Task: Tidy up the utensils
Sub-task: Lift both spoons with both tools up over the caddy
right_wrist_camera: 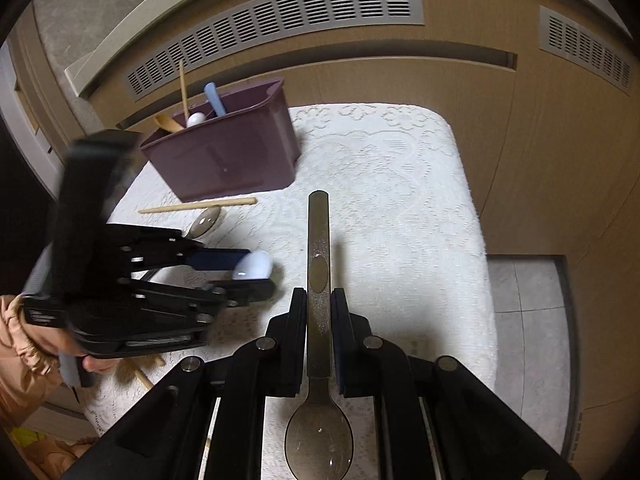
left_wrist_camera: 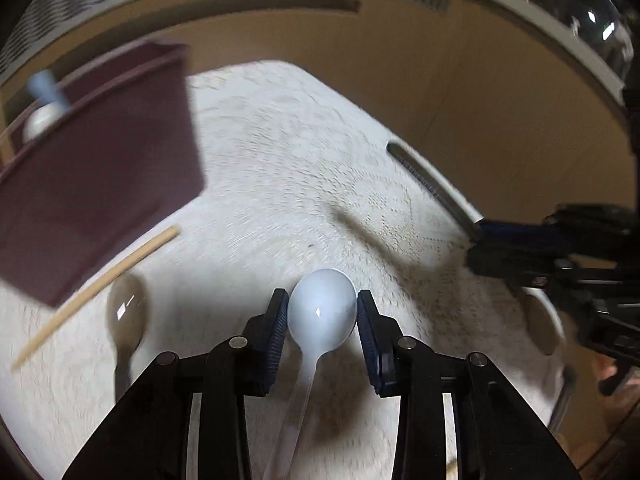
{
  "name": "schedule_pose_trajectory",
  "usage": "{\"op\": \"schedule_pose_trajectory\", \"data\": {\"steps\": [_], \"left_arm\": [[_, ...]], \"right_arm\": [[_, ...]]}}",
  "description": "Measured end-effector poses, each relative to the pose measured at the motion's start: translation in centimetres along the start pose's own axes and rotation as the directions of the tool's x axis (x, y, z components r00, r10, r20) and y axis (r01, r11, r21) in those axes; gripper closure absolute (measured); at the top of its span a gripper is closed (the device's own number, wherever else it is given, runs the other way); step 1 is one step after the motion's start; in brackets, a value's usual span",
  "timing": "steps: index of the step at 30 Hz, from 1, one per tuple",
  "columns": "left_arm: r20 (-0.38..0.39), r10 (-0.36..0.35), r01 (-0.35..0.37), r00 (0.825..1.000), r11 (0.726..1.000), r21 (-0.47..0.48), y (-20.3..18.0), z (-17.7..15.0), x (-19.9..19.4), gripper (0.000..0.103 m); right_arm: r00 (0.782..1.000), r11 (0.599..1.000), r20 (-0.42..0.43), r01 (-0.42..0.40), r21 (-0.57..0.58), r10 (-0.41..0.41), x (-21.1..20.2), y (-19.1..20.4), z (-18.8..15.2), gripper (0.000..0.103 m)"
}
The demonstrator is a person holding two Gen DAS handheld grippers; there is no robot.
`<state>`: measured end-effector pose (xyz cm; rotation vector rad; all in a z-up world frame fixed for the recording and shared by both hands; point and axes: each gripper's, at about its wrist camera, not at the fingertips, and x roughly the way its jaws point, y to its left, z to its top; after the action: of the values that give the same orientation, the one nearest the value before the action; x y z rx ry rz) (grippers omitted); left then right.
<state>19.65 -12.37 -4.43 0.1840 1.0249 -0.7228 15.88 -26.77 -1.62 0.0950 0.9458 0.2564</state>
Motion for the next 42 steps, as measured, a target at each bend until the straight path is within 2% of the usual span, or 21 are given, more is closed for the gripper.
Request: {"op": "schedule_pose_trajectory", "data": {"steps": [5,9,13,16,18,19,20,22,23,25,26,27,28,29,31,33,35,38,42], "left_arm": [[0.096,0.046,-0.036,0.994,0.994,-0.105,1.8,-3.2,-4.7,0.068],[0.178,0.101,-0.064,0.979,0.977,-0.206,3.7,-4.9,-8.0,0.068],[0.273,0.191,-0.121,0.943,0.96,-0.252,4.7,-5.4,-11.7,0.068],[0.339,0.237,-0.154,0.911,0.955,-0.253,4.8,-4.8,-14.6,0.067],[0.386,0.266,-0.182,0.883,0.953,-0.242,4.8,-3.7,-16.7,0.068],[0.426,0.285,-0.199,0.858,0.951,-0.236,4.7,-2.9,-18.5,0.068],[0.452,0.292,-0.205,0.843,0.951,-0.232,4.7,-2.3,-19.6,0.068],[0.517,0.301,-0.211,0.801,0.951,-0.228,4.6,-0.6,-22.7,0.068],[0.543,0.305,-0.213,0.782,0.95,-0.227,4.7,0.2,-23.7,0.067],[0.6,0.322,-0.223,0.732,0.946,-0.236,4.7,1.4,-26.4,0.067],[0.634,0.341,-0.234,0.694,0.94,-0.248,4.7,2.2,-27.6,0.067],[0.661,0.35,-0.241,0.663,0.937,-0.255,4.6,3.1,-28.4,0.067],[0.681,0.354,-0.243,0.641,0.935,-0.257,4.6,3.8,-29.1,0.067],[0.696,0.357,-0.247,0.623,0.934,-0.258,4.6,4.5,-29.7,0.067],[0.712,0.36,-0.254,0.603,0.933,-0.256,4.7,5.8,-30.1,0.067],[0.717,0.354,-0.253,0.601,0.935,-0.25,5.1,6.6,-30.3,0.067],[0.715,0.351,-0.25,0.604,0.936,-0.249,5.6,7.6,-29.8,0.067],[0.714,0.333,-0.222,0.616,0.943,-0.249,7.0,8.8,-28.7,0.067],[0.725,0.29,-0.153,0.625,0.956,-0.251,8.8,9.5,-26.3,0.067]], "right_arm": [[1.0,0.999,-0.007,-0.022,-0.027,0.022,0.7,2.0,0.0,0.092],[0.999,0.998,-0.002,-0.042,-0.04,0.042,0.8,3.5,0.2,0.092],[0.998,0.996,0.019,-0.065,-0.068,0.066,0.0,5.3,0.7,0.092],[0.993,0.992,0.075,-0.083,-0.096,0.09,-1.3,6.8,2.0,0.092],[0.987,0.989,0.123,-0.084,-0.123,0.1,-2.6,8.0,3.4,0.092],[0.984,0.987,0.15,-0.078,-0.142,0.099,-3.4,8.6,4.2,0.092],[0.976,0.983,0.194,-0.064,-0.169,0.097,-4.6,9.4,5.4,0.092],[0.96,0.979,0.26,-0.051,-0.196,0.102,-6.4,10.4,7.3,0.092],[0.942,0.977,0.314,-0.049,-0.206,0.114,-7.9,10.9,8.7,0.092],[0.91,0.976,0.396,-0.039,-0.212,0.122,-10.1,11.3,10.6,0.092],[0.885,0.977,0.45,-0.026,-0.213,0.122,-11.3,11.6,11.8,0.092],[0.868,0.977,0.481,-0.016,-0.212,0.119,-12.0,11.8,12.5,0.092],[0.85,0.978,0.514,-0.007,-0.208,0.115,-12.7,11.9,13.4,0.092],[0.834,0.979,0.539,-0.005,-0.205,0.117,-13.3,12.1,14.4,0.092],[0.813,0.981,0.57,-0.008,-0.196,0.12,-13.8,12.1,15.7,0.092],[0.799,0.982,0.59,-0.006,-0.191,0.119,-13.8,12.0,16.7,0.092],[0.794,0.983,0.595,-0.018,-0.181,0.124,-13.4,11.7,17.4,0.092],[0.8,0.986,0.588,-0.029,-0.163,0.121,-11.8,10.6,18.4,0.092],[0.821,0.987,0.556,-0.052,-0.151,0.128,-8.8,9.6,19.4,0.092]]}}
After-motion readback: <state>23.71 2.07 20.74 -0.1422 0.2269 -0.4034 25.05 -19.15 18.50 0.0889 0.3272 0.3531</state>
